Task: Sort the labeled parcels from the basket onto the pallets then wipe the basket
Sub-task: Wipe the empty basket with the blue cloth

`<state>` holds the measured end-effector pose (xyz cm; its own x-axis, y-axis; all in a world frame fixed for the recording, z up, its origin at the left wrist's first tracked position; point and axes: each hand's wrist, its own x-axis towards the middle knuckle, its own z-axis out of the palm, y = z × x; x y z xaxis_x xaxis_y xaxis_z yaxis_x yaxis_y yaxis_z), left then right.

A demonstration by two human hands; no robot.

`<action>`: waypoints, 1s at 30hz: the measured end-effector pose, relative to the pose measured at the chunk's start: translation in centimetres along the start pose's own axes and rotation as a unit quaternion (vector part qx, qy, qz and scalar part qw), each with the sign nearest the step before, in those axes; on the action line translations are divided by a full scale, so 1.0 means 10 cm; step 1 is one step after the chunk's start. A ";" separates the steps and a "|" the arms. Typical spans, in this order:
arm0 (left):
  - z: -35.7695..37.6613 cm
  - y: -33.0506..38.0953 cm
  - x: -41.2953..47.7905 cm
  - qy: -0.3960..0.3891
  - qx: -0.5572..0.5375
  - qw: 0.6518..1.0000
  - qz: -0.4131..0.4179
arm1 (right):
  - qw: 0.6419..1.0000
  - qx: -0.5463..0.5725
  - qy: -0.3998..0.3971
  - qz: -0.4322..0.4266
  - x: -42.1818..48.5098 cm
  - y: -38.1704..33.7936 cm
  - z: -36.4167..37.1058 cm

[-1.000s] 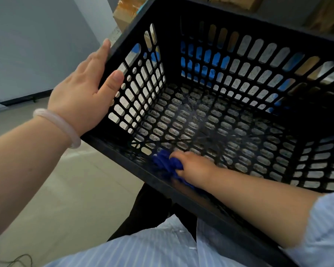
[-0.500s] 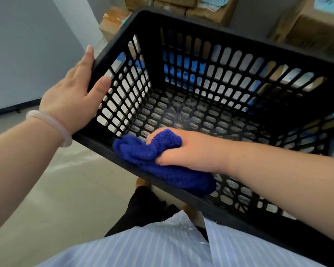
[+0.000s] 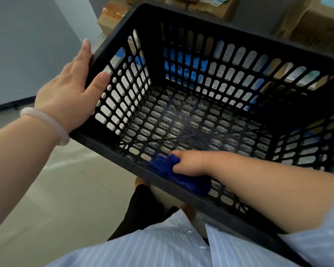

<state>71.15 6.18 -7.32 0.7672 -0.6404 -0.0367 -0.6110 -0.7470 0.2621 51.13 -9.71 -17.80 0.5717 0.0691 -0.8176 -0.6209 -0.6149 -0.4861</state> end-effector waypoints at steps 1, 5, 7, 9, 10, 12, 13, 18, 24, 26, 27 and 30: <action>-0.01 0.00 0.00 0.000 0.001 1.000 -0.001 | 1.000 0.020 0.003 -0.004 -0.12 -0.03 -0.05; -0.03 0.02 0.00 -0.014 0.005 1.000 -0.017 | 0.987 0.131 0.034 -0.084 -0.73 -0.18 -0.19; -0.03 0.04 -0.01 -0.015 0.005 1.000 -0.019 | 0.964 0.232 -0.006 -0.132 -1.07 -0.23 -0.26; -0.03 0.05 -0.02 -0.008 0.002 1.000 -0.014 | 0.960 0.229 -0.019 -0.158 -1.26 -0.22 -0.31; -0.03 0.04 -0.03 -0.006 -0.001 1.000 -0.010 | 0.970 0.185 -0.003 -0.155 -1.28 -0.18 -0.29; -0.02 0.03 -0.04 -0.008 -0.015 1.000 -0.001 | 0.988 0.082 0.038 -0.127 -1.14 -0.08 -0.22; -0.02 0.02 -0.04 -0.006 -0.022 1.000 0.000 | 0.993 0.044 0.044 -0.104 -1.02 -0.02 -0.15; 0.05 -0.01 -0.03 0.017 -0.057 0.998 0.003 | 0.999 -0.026 0.025 -0.014 -0.38 0.30 0.10; 0.08 -0.08 0.00 0.026 -0.111 0.993 0.006 | 0.996 -0.076 0.020 0.047 -0.09 0.55 0.20; 0.09 -0.09 0.01 0.032 -0.100 0.994 0.010 | 0.993 -0.095 -0.014 0.069 -0.13 0.54 0.19; 0.09 -0.09 0.02 0.037 -0.099 0.994 0.018 | 0.992 -0.101 -0.032 0.073 -0.18 0.49 0.15; 0.07 -0.07 0.00 0.040 -0.083 0.995 0.022 | 0.993 -0.082 -0.062 0.064 -0.45 0.36 -0.01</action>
<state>71.43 6.53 -8.21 0.7576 -0.6505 0.0531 -0.6084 -0.6745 0.4181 46.37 -12.28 -15.89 0.4166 0.0716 -0.9062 -0.5837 -0.7432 -0.3271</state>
